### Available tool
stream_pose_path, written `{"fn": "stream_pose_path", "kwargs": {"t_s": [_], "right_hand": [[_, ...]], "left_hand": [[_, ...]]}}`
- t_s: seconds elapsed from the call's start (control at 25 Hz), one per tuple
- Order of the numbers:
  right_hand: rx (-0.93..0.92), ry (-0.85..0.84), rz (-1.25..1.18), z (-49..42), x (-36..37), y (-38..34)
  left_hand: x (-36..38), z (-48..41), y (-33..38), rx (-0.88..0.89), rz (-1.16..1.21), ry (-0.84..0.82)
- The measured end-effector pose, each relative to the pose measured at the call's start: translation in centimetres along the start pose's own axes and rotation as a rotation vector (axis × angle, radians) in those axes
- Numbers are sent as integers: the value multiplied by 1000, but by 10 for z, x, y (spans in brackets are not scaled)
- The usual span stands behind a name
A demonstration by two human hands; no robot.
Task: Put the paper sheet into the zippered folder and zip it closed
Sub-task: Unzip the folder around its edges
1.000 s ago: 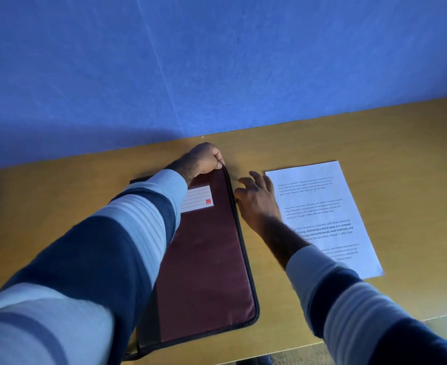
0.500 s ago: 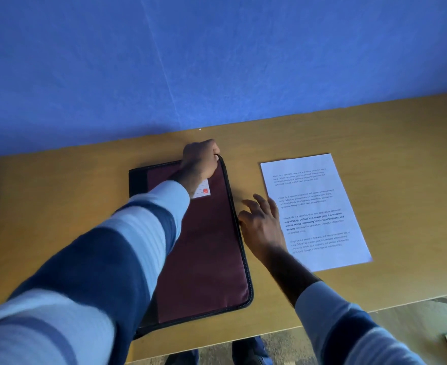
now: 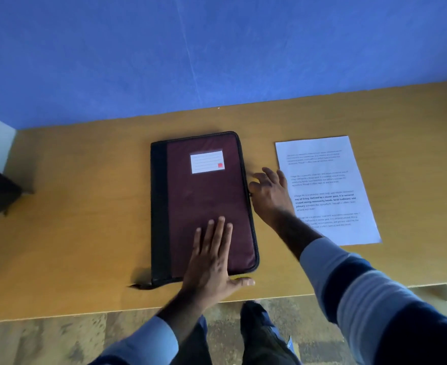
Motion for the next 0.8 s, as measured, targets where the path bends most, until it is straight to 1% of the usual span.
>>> {"fn": "stream_pose_path", "kwargs": {"t_s": [0.16,0.28,0.52,0.8], "right_hand": [[-7,-13,51,6,-2,-4],[20,-9,62,17,-1,-5],[80,37,57,59,22,-15],[150,76,14,113,44,-28]], "left_hand": [[5,3,-3,-15,-73,-7],[9,5,-5,-29,-74,4],[10,4,-7,-1,-56,-22],[6,5,-9,9,-108,-48]]}}
Point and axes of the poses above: each hand's wrist, its own z-axis away from the middle knuckle, its own x-axis out of the palm, y = z × x, the point moved 1 cm from there along -z, towards the middle knuckle, and after that the axes turned 11 degrees about -y, right-handed, at the moved point
